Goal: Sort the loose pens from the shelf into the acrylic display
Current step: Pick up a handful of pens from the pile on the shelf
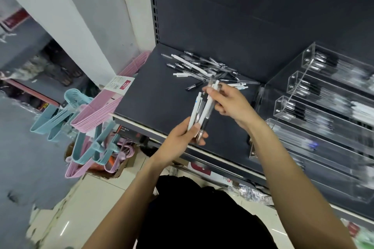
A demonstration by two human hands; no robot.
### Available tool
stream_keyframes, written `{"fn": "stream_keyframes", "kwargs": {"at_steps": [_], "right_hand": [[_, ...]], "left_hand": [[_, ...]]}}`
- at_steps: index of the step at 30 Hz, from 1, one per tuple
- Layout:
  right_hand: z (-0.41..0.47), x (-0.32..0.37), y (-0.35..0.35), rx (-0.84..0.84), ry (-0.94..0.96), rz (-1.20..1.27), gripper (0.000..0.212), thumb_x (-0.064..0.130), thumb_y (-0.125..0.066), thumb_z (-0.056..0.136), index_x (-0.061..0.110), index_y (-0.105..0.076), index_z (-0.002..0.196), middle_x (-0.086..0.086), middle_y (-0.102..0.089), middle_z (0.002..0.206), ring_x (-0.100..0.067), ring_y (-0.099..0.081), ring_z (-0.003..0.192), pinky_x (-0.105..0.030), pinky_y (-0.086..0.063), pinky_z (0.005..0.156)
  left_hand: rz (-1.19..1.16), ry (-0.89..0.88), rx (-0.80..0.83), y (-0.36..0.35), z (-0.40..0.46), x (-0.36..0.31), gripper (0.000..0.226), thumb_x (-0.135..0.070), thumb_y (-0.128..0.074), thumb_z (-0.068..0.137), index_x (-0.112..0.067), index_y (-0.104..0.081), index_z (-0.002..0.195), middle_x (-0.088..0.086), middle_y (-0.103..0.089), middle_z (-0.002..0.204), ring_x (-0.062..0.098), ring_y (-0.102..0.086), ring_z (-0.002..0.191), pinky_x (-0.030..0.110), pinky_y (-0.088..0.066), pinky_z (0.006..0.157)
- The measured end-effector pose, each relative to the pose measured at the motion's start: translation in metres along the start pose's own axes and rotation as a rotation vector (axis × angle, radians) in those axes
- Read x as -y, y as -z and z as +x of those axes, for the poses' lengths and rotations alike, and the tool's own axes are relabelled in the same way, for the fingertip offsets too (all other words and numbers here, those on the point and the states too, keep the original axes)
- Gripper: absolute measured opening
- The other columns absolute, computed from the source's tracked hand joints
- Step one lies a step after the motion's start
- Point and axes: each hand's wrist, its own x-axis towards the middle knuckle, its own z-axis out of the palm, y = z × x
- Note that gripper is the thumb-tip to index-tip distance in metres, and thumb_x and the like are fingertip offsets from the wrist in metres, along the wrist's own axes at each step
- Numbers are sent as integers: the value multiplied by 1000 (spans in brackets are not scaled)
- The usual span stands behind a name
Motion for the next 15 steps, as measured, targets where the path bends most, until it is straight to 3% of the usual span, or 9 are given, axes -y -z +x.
{"fn": "stream_keyframes", "kwargs": {"at_steps": [3, 8, 11, 13, 15], "right_hand": [[-1, 5, -5, 154, 6, -53, 14, 21, -56, 94, 11, -59, 84, -4, -41, 60, -6, -33, 44, -16, -23, 38], [-3, 13, -7, 245, 52, -218, 21, 26, -62, 90, 18, -57, 72, 2, -50, 49, -11, -38, 41, -17, -37, 45], [1, 18, -1, 82, 152, -98, 3, 15, -65, 88, 15, -66, 90, 1, -56, 62, -5, -51, 46, -18, -45, 45], [2, 18, 10, -143, 242, 84, 5, 10, -63, 89, 13, -66, 89, 0, -58, 68, -5, -56, 50, -18, -48, 49], [-3, 16, 18, -308, 313, 276, 9, 5, -61, 89, 12, -64, 85, 3, -61, 70, -8, -65, 61, -18, -52, 62]], "left_hand": [[-80, 68, 62, 1, -3, -7, 27, -24, -39, 102, -12, -58, 118, 2, -69, 82, 14, -67, 73, 23, -52, 69], [-306, 37, 52, -1, 4, -8, 24, -13, -38, 101, -9, -60, 111, 1, -72, 89, 17, -68, 76, 27, -55, 72], [-401, 55, 0, 2, 6, -7, 24, -11, -37, 101, -8, -59, 110, 4, -74, 93, 18, -71, 81, 27, -57, 74], [-476, 38, -52, 6, 7, -5, 26, -11, -36, 101, -7, -59, 114, 7, -73, 102, 22, -71, 90, 30, -58, 80], [-565, 1, -120, 8, 10, -4, 27, -12, -37, 101, -6, -58, 118, 7, -70, 112, 24, -69, 100, 33, -57, 85]]}}
